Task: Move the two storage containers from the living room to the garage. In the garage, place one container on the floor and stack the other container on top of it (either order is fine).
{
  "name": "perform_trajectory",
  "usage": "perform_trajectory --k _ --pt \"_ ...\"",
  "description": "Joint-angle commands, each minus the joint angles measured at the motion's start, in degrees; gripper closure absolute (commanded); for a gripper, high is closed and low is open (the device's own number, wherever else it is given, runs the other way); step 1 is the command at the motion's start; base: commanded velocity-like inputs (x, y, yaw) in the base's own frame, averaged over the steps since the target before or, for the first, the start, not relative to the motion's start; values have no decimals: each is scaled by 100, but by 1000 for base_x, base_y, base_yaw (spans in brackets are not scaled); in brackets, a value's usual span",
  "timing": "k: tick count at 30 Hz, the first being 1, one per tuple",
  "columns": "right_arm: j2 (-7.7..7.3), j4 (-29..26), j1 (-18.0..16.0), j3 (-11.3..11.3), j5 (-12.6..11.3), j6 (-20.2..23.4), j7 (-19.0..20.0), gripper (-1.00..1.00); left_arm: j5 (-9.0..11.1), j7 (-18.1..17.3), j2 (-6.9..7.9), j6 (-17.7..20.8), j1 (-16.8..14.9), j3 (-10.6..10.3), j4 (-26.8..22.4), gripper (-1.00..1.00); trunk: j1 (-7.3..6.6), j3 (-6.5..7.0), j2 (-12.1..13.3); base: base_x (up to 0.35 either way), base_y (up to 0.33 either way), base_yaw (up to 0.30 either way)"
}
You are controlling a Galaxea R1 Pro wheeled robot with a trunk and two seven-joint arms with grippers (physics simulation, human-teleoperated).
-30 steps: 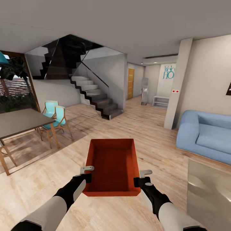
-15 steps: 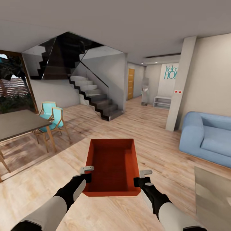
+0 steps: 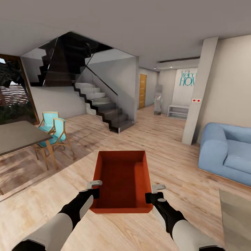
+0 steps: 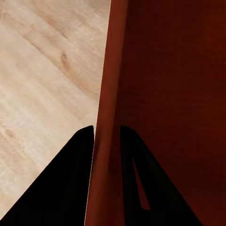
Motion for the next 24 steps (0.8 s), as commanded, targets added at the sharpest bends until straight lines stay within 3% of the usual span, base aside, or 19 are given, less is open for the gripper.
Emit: perform_trajectory --k 1,24 --pt "-6 -7 4 99 -31 45 -44 100 -70 83 11 40 -10 166 -25 100 4 -8 -5 319 0 0" --pt "-6 -7 2 99 -23 54 -44 100 -70 84 11 40 -11 175 -34 100 4 -8 -5 319 0 0"
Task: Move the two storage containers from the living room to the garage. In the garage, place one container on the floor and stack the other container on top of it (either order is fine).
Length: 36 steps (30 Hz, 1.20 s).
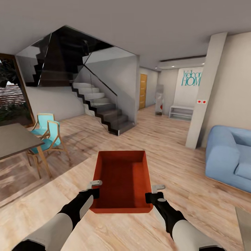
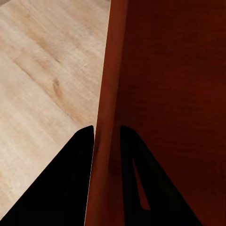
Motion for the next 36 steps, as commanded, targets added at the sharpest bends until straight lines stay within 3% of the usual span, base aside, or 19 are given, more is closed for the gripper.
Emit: perform_trajectory --k 1,14,36 --pt "-6 -2 3 104 -35 46 -45 100 -77 81 11 37 -11 179 -29 100 4 -8 -5 319 0 0" --pt "-6 -2 2 104 -57 48 -50 100 -77 81 18 37 -10 179 -29 100 4 -8 -5 319 0 -21" --pt "-6 -2 4 104 -72 42 -45 100 -77 86 19 37 -14 179 -29 100 4 -8 -5 319 0 -272"
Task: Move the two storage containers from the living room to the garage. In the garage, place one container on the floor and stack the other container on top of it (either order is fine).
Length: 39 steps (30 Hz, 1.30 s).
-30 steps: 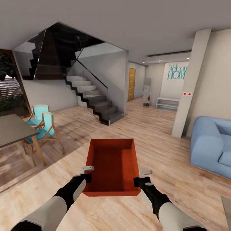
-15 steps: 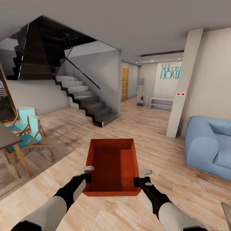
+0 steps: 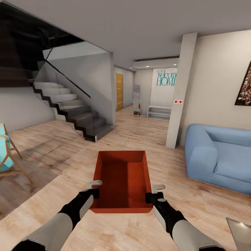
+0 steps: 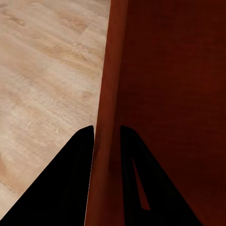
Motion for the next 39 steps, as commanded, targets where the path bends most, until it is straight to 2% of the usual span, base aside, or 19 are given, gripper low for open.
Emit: perform_trajectory --k 1,7,39 --pt "-4 0 0 94 -52 42 -42 100 -95 84 14 42 -8 207 -33 100 4 -8 -5 319 0 -287" --pt "-4 0 3 94 -59 46 -42 100 -95 81 14 42 -7 207 -33 100 4 -8 -5 319 0 -112" --pt "-4 0 7 94 -45 39 -46 100 -95 85 14 42 -6 207 -33 100 4 -8 -5 319 0 -1"
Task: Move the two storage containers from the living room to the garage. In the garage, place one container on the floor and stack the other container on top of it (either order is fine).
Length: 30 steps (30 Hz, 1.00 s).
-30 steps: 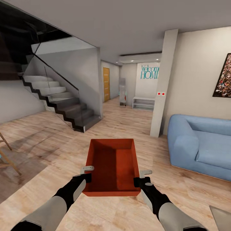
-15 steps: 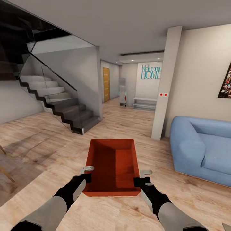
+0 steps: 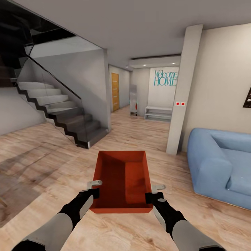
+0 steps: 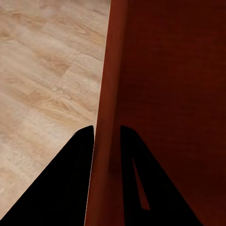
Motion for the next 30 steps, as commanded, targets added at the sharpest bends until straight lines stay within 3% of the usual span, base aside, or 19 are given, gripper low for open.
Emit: perform_trajectory --k 1,24,30 --pt "-6 -3 1 92 -42 46 -42 100 -93 85 13 40 -10 210 -29 100 4 -8 -5 319 0 0" --pt "-6 -3 0 90 -59 40 -38 100 -93 81 4 40 -10 210 -29 100 4 -8 -5 319 0 -1" --pt "1 6 3 92 -53 53 -39 100 -93 83 4 40 -10 210 -29 100 4 -8 -5 319 0 -189"
